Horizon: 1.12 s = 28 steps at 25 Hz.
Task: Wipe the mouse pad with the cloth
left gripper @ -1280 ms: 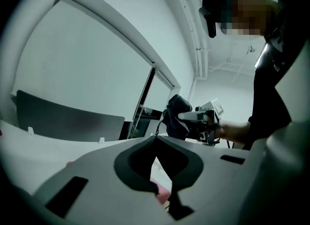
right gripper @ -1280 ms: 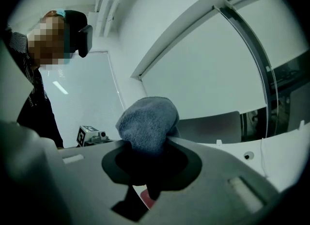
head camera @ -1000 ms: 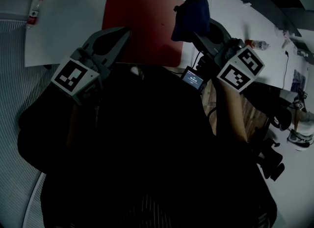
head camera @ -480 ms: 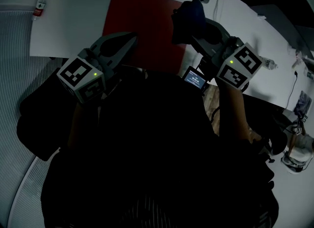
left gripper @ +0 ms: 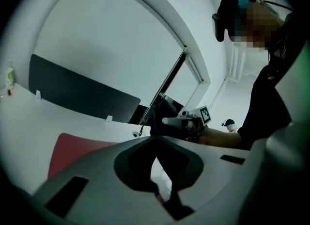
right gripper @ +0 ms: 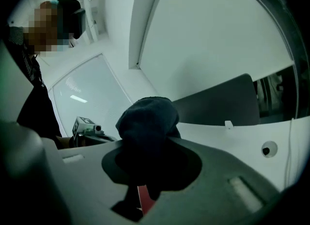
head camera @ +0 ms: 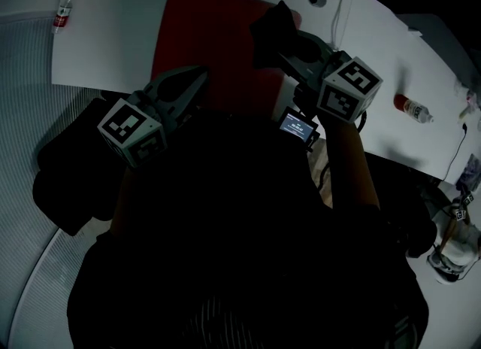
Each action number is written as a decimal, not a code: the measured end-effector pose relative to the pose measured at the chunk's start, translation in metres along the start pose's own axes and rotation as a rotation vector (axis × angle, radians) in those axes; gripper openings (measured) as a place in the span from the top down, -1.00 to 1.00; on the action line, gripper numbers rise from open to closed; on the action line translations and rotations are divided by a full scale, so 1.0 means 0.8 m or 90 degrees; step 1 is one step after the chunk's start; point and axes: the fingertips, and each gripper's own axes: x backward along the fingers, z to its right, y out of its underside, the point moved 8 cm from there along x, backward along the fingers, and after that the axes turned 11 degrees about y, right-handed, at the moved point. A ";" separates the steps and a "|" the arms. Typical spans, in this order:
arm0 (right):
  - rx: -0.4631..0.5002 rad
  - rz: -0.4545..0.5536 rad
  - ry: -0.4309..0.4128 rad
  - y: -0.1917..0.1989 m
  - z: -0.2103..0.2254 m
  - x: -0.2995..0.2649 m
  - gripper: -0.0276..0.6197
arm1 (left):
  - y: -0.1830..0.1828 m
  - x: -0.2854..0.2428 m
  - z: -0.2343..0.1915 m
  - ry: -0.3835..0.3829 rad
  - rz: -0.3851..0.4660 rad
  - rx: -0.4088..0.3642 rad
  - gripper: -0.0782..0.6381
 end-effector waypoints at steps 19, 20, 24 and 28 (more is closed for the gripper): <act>-0.038 -0.091 0.132 0.044 0.076 -0.024 0.67 | 0.067 -0.071 -0.136 0.009 -0.203 0.004 0.76; -0.039 -0.094 0.135 0.049 0.078 -0.024 0.67 | 0.072 -0.073 -0.139 0.006 -0.209 0.007 0.76; -0.042 -0.105 0.143 0.065 0.085 -0.025 0.67 | 0.084 -0.079 -0.144 0.007 -0.222 0.010 0.76; -0.037 -0.123 0.137 0.083 0.087 -0.031 0.67 | 0.092 -0.077 -0.151 -0.002 -0.240 0.012 0.76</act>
